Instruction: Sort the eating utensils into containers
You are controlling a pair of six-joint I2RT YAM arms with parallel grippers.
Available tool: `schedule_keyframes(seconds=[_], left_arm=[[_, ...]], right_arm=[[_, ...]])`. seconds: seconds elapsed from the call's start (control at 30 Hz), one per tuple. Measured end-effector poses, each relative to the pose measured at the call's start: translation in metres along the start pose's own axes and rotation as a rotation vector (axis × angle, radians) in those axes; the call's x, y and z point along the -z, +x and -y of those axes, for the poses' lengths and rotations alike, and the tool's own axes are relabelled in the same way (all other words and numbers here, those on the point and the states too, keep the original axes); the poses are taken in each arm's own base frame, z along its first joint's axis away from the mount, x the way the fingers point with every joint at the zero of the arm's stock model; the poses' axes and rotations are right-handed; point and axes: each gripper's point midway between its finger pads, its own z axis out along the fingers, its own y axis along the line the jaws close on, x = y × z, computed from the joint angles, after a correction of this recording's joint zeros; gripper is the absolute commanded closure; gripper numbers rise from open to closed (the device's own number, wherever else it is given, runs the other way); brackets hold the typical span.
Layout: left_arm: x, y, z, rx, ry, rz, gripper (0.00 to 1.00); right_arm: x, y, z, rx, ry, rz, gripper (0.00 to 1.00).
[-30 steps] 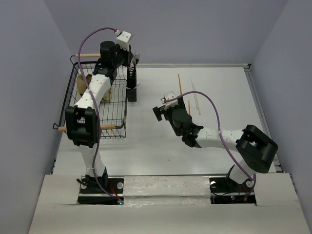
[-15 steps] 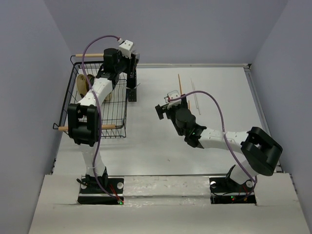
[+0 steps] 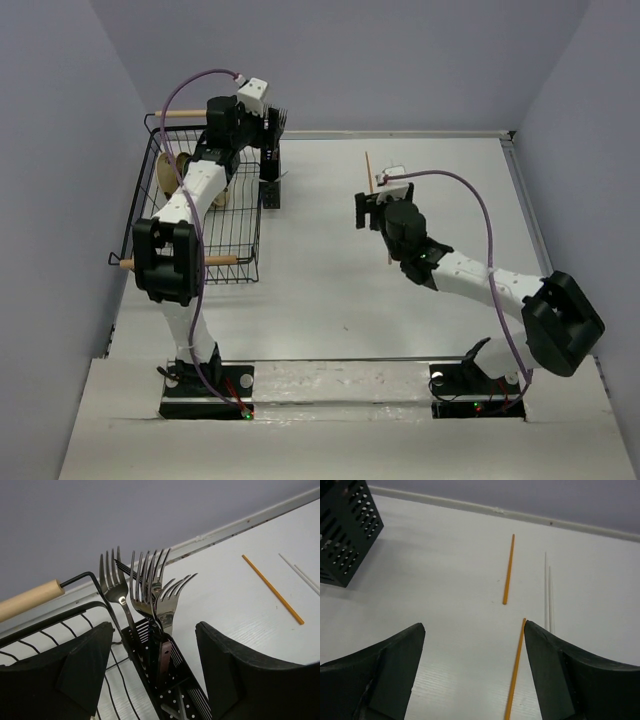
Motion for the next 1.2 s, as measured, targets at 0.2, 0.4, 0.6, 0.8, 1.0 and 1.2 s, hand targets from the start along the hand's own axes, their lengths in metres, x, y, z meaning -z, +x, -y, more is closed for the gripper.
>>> schedule_keyframes(seconds=[0.2,0.4,0.6,0.8,1.0,1.2], left_arm=[[0.040,-0.052,0.006,-0.014,-0.015,0.074,0.18],[0.110,-0.119,0.012,-0.140,-0.068,0.196,0.14],[0.196,-0.134,0.012,-0.277,-0.197,0.262,0.12],[0.252,-0.081,0.012,-0.353,-0.301,0.216,0.10],[0.261,-0.022,-0.005,-0.339,-0.410,0.100,0.07],[0.259,0.017,-0.018,-0.319,-0.464,0.005,0.07]], right_arm=[[-0.028,0.027,0.074,-0.143,0.125,-0.210,0.32],[-0.038,0.089,0.065,-0.139,0.117,-0.467,0.27],[-0.032,0.170,0.064,-0.112,0.123,-0.737,0.32],[-0.043,0.181,0.065,-0.115,0.149,-0.791,0.53],[-0.053,0.185,0.059,-0.130,0.122,-0.802,0.99],[-0.053,0.185,0.058,-0.128,0.114,-0.803,1.00]])
